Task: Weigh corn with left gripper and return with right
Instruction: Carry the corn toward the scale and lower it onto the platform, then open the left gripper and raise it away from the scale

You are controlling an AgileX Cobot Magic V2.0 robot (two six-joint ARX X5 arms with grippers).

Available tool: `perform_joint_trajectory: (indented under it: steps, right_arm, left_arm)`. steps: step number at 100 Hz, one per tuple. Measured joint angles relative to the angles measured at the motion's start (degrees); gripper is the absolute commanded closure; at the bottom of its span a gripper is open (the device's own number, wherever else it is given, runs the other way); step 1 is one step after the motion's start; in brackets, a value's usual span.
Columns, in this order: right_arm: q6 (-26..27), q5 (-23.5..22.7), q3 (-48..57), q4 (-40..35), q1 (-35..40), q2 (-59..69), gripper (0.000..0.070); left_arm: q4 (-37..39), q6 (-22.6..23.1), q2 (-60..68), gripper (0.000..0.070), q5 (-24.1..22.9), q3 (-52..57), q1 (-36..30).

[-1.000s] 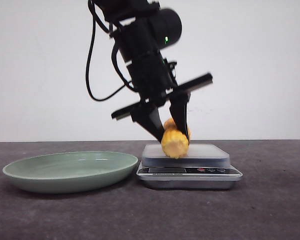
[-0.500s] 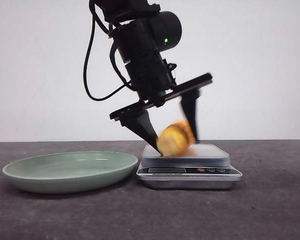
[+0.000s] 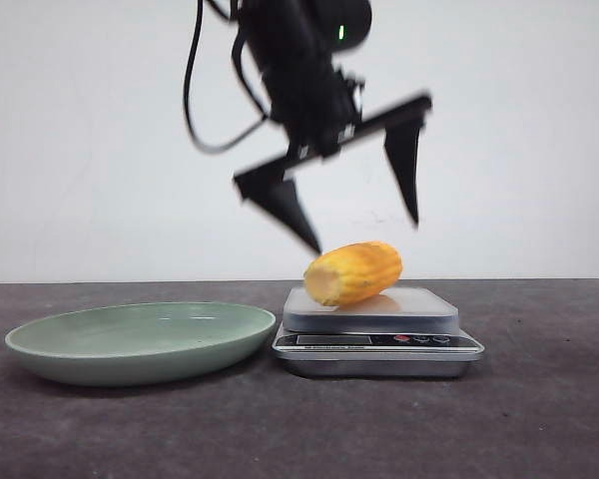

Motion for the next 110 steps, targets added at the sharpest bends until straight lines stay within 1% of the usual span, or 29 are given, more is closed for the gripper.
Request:
perform_joint_trajectory:
  steps: [8,19,25,27,32,34,35,38,41,46,51,57,64,71,78,96,99,105,108,110]
  right_arm:
    - [0.0,0.0,0.0,-0.46,0.0,0.0,0.0163]
    - [0.0,0.0,0.0,-1.68,0.0,0.0,0.0163]
    - [0.0,0.0,0.0,-2.01,0.0,0.0,0.0163]
    - [0.0,0.0,0.0,-2.05,0.0,0.0,0.0163]
    - [0.0,0.0,0.0,-2.29,0.0,0.0,0.0163]
    - [0.0,0.0,0.0,-2.38,0.0,0.0,0.0163]
    - [0.0,0.0,0.0,-2.4,0.0,0.0,0.0163]
    - [0.0,0.0,0.0,-2.49,0.0,0.0,0.0163]
    - [-0.02,0.0,0.0,-2.58,0.0,0.0,0.0163]
    - [-0.22,0.0,0.0,-2.78,0.0,0.0,0.0163]
    - [-0.48,0.04,0.0,-2.86,0.0,0.0,0.0163]
    - [-0.87,0.07,0.0,-3.1,0.0,0.0,0.0163]
    - [-1.05,0.07,0.0,-3.34,0.0,0.02,0.0163]
    - [-1.14,0.07,0.0,-3.56,0.0,0.0,0.0163]
    - [-1.36,0.09,0.0,-3.93,0.0,0.02,0.0163]
    - [-1.9,0.07,0.0,-5.49,0.02,0.02,0.0163]
    - [-2.03,0.07,0.0,-5.7,0.02,0.02,0.0163]
    - [-2.34,0.09,0.0,-6.03,0.02,0.02,0.0163]
    - [-2.4,0.09,0.0,-6.03,0.02,0.02,0.0163]
    - [-2.49,0.09,0.0,-6.01,0.0,0.02,0.0163]
  left_arm:
    - [-2.95,2.14,0.0,0.0098,-1.31,5.84,0.46]
    - [-7.91,4.59,0.0,0.0106,-1.49,14.36,1.44]
    - [-11.39,5.57,0.0,0.0123,-1.49,19.65,1.86]
    - [-12.59,5.81,0.0,0.014,-1.49,21.53,1.92]
    - [-15.58,6.78,0.0,0.0209,-1.49,26.43,2.08]
    - [-16.7,7.19,0.0,0.0256,-1.49,28.35,2.08]
    - [-17.25,7.41,0.0,0.0263,-1.49,29.35,2.08]
    - [-18.95,8.24,0.0,0.0319,-1.49,32.48,2.08]
    - [-20.68,8.94,0.0,0.0358,-1.49,35.58,2.08]
    - [-23.63,10.29,0.0,0.0404,-1.49,40.92,2.08]
    - [-26.47,11.58,0.0,0.0436,-1.57,46.36,2.08]
    - [-29.38,12.79,0.0,0.0439,-2.45,52.89,2.08]
    - [-29.48,13.49,0.0,0.0439,-4.22,60.15,2.08]
    - [-29.48,13.92,-0.59,0.044,-4.55,66.31,2.1]
    - [-29.51,14.51,-2.99,0.044,-5.38,68.15,2.08]
    - [-29.51,16.0,-9.44,0.0443,-10.69,68.3,2.08]
    - [-29.51,16.17,-10.45,0.0462,-11.67,68.3,2.08]
    - [-29.51,16.31,-12.5,0.0532,-13.14,68.3,2.08]
    - [-29.51,16.37,-13.57,0.0562,-13.33,68.3,2.08]
    - [-29.51,16.39,-14.32,0.0569,-13.35,68.3,2.08]
